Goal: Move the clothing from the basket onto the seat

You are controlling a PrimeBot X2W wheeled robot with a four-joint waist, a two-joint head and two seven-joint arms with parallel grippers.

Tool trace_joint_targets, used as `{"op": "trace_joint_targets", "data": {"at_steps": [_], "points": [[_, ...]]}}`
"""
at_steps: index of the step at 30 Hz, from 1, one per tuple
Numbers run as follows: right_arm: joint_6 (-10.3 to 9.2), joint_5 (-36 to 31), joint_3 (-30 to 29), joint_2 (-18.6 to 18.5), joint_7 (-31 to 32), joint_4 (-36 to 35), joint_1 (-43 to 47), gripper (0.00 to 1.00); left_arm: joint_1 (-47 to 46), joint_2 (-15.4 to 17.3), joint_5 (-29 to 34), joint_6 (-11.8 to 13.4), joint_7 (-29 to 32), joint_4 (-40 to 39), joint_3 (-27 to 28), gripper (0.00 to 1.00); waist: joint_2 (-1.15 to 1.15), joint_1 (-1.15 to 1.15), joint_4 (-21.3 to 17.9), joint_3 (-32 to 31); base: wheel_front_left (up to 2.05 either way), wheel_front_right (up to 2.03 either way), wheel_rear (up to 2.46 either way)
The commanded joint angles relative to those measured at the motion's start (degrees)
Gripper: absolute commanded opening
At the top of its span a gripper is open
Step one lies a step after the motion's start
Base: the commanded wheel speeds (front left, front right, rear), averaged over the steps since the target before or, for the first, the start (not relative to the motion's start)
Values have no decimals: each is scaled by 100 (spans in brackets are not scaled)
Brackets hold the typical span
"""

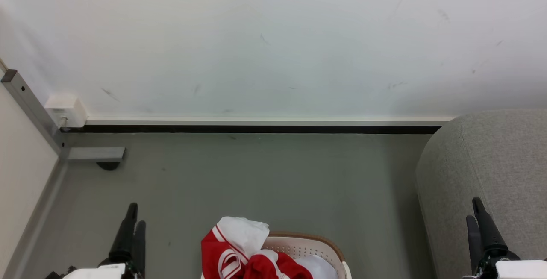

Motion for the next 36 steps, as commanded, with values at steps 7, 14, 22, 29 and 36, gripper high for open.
{"op": "trace_joint_targets", "data": {"at_steps": [7,14,22,29,36], "points": [[-2,-865,243,-161,-231,-262,-94,100,-49,41,994,1,-211,-304,-20,100,0,0,-13,-1,0,0,0],[-2,-1793,416,-185,-399,-393,-81,100,4,48,2046,102,-377,-571,-103,100,0,0,-14,0,0,0,0],[-3,-2899,721,-296,-578,-422,-101,100,54,55,3110,313,-554,-719,-262,100,0,0,-13,1,0,0,0],[-4,-3782,753,-270,-722,-369,-113,100,4,87,4131,471,-700,-715,-411,100,0,0,0,2,0,0,0],[-4,-4459,741,-240,-833,-362,-81,100,6,120,4655,560,-811,-702,-543,100,0,0,9,-1,0,0,0]]}}
